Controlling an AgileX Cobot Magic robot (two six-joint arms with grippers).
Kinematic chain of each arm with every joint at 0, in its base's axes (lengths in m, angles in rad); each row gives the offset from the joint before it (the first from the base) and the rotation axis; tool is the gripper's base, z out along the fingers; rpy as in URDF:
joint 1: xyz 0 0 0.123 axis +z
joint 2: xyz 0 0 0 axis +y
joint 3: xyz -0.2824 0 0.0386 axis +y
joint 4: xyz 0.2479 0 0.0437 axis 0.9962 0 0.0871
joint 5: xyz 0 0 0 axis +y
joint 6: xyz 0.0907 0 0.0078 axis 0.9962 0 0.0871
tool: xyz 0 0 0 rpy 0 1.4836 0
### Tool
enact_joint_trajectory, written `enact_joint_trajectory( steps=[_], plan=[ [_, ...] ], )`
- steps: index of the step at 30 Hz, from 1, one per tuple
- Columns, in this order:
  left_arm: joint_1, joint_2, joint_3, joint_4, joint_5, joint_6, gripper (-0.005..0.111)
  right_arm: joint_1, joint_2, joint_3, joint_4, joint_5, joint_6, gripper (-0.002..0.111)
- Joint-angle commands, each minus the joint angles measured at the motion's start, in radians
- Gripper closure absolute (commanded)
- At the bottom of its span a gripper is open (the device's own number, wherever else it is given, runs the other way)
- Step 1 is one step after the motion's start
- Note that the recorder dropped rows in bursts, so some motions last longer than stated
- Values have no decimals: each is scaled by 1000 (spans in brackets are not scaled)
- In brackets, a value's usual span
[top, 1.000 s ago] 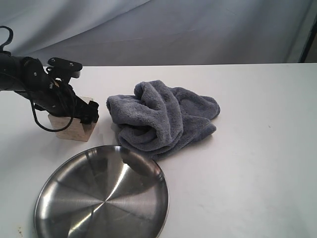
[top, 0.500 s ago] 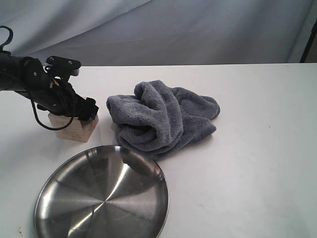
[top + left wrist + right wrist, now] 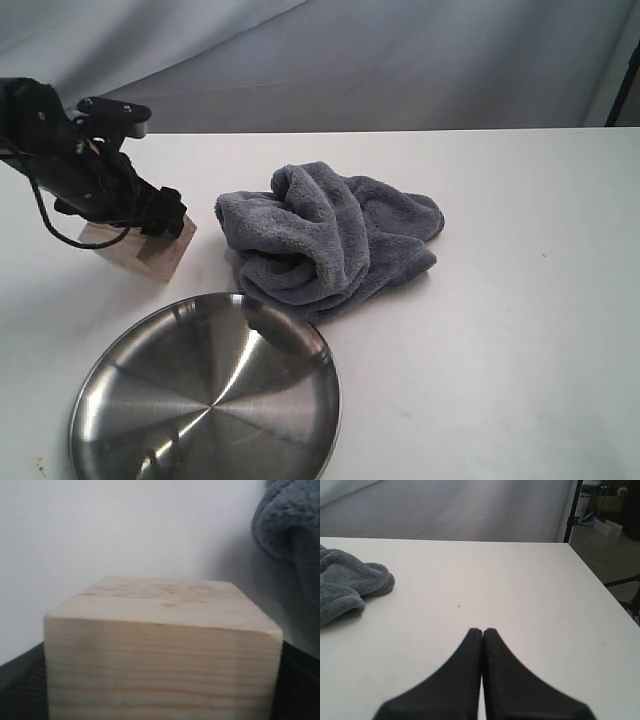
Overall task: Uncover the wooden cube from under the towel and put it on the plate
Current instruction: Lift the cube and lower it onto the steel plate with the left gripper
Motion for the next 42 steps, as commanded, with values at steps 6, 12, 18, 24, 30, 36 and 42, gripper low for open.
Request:
enact_joint_trajectory(
  steps=[6, 12, 18, 24, 30, 36, 42],
  plan=[
    [-2, -281, 0, -17, 206, -16, 107, 4, -7, 2, 3, -12, -5, 108],
    [-147, -429, 0, -9, 392, 49, 107, 4, -7, 2, 3, -12, -5, 108],
    [-355, -449, 6, -9, 404, 20, 107, 4, -7, 2, 3, -12, -5, 108],
    [-442, -420, 109, -7, 377, 11, 107, 4, -7, 2, 3, -12, -5, 108],
    [-455, -377, 271, 92, 290, -49, 107, 4, -7, 2, 3, -12, -5, 108],
    [-455, -346, 359, 65, 171, -67, 107, 4, -7, 2, 3, -12, -5, 108],
    [-455, -313, 364, 59, 135, -67, 107, 4, -7, 2, 3, -12, -5, 108]
  ],
)
